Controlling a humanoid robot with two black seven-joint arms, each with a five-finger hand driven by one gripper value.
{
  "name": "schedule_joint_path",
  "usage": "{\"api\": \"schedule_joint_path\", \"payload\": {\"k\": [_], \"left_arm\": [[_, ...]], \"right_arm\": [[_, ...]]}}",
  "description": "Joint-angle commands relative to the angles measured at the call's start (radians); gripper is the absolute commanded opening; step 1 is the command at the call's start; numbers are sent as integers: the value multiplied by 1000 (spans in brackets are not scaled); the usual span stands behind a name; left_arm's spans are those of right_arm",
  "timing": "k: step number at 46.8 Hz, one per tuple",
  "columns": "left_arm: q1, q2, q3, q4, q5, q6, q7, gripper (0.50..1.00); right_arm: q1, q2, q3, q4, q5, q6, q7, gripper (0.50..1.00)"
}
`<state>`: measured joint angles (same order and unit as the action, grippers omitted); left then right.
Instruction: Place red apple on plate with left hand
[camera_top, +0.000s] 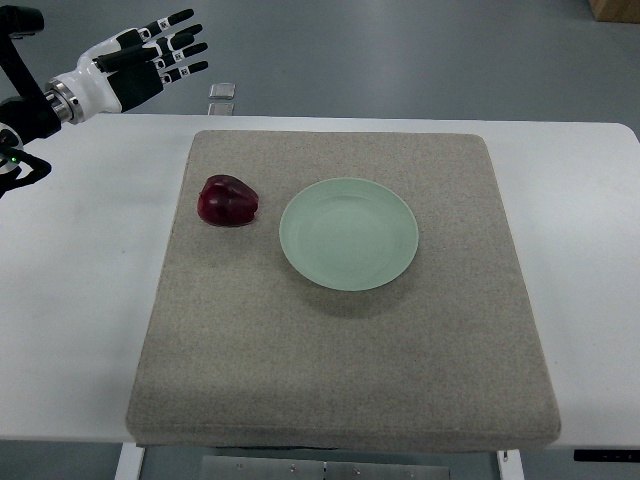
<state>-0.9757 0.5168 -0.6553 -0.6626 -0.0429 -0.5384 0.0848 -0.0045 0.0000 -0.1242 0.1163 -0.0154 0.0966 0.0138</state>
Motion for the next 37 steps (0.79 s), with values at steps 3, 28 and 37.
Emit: {"api": "schedule_joint_path", "payload": {"k": [3,28,37], "left_arm": [[0,-3,0,6,0,0,-2,996],[2,8,9,24,15,-21,-7,996],[-4,54,2,11,245,-52,-31,996]], "right_arm": [[0,0,0,0,0,0,0,962],[0,0,0,0,0,0,0,964],[0,0,0,0,0,0,0,964]]}}
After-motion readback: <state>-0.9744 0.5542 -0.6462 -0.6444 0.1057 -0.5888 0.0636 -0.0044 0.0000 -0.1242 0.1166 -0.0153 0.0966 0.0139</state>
